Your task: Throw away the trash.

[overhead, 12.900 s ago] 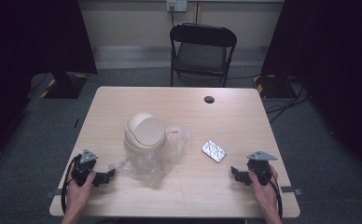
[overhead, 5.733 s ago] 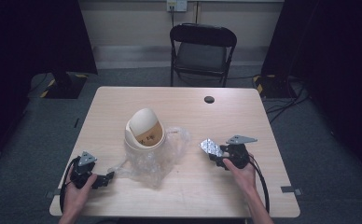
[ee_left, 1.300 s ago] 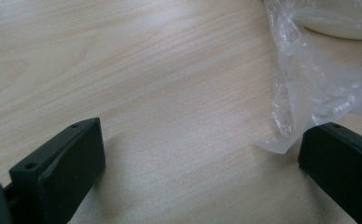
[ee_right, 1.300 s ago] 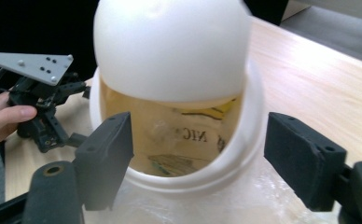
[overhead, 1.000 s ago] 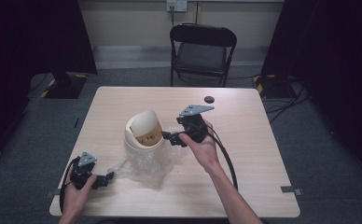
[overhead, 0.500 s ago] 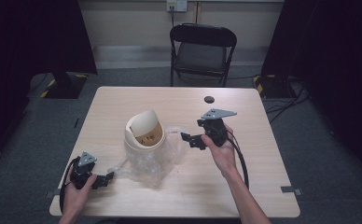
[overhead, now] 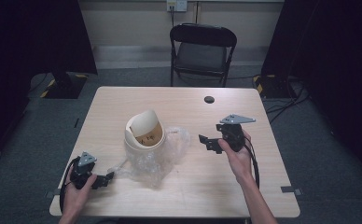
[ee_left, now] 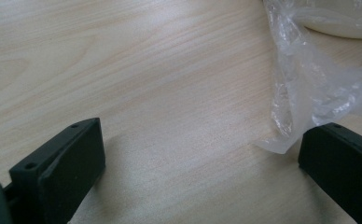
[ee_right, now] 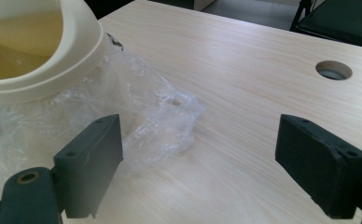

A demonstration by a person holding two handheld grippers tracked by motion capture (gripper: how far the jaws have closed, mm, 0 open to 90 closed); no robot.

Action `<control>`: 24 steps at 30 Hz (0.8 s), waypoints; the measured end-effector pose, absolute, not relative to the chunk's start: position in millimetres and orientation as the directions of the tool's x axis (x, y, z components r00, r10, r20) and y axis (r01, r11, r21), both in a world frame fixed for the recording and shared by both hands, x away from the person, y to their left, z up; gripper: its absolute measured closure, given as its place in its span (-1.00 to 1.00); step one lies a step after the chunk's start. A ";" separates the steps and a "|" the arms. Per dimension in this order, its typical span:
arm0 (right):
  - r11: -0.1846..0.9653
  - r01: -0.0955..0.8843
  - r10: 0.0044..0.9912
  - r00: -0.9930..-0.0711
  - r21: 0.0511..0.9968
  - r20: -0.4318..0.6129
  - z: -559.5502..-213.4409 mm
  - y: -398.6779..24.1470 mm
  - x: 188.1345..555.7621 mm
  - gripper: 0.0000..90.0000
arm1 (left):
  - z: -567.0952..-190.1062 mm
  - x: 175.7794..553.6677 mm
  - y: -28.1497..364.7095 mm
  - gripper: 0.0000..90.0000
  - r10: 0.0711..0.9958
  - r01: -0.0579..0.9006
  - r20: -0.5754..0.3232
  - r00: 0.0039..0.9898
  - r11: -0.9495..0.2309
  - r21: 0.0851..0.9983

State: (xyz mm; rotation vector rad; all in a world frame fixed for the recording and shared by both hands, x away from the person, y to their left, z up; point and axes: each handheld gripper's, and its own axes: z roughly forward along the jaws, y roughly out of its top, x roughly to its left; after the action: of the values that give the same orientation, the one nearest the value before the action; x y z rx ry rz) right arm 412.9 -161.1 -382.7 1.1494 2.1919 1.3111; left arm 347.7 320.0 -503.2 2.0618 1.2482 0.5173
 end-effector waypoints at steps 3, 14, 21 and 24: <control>0.241 0.477 0.795 -0.597 0.845 0.110 -386.8 -170.4 409.7 -0.68 | -503.2 347.7 320.0 -1.00 0.885 0.623 -0.005 0.465 -0.323 0.713; 0.221 0.508 0.831 -0.545 0.833 0.112 -401.3 -202.6 395.4 -0.68 | -503.2 347.7 320.0 -1.00 0.885 0.622 -0.005 0.465 -0.323 0.713; 0.215 0.540 0.853 -0.510 0.814 0.113 -414.8 -224.4 386.3 -0.68 | -503.2 347.7 320.0 -1.00 0.885 0.622 -0.005 0.465 -0.323 0.713; 0.217 0.555 0.862 -0.496 0.803 0.109 -421.9 -232.5 383.0 -0.68 | -503.2 347.7 320.0 -1.00 0.885 0.622 -0.005 0.465 -0.323 0.713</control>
State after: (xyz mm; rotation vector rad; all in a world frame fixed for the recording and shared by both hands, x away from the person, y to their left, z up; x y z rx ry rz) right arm 383.0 -232.5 -421.9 1.3167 2.1368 1.1731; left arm 347.7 320.0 -503.2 2.0619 1.2483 0.5173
